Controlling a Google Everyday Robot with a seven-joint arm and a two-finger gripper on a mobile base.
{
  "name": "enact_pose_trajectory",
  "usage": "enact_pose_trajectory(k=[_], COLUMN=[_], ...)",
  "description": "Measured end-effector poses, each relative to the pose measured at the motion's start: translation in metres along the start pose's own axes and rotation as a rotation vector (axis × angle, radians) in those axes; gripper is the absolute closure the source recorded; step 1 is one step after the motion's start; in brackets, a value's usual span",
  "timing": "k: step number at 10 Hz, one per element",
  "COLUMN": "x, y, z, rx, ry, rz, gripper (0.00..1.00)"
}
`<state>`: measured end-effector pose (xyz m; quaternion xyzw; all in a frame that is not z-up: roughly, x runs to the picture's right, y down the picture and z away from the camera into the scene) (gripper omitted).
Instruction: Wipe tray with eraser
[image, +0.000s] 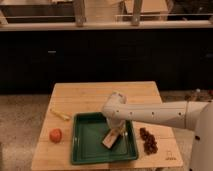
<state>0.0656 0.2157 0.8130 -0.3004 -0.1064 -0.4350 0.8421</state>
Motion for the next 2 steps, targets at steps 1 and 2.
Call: enact_pose_trajectory(k=[1,2], x=[0.0051,0.0063], y=[-0.0047,-0.0147], z=[-0.0029,-0.0055], rx=[0.017,0.048], ry=[0.007,0.005], rz=[0.006,-0.001], gripper=[1.00,1.00])
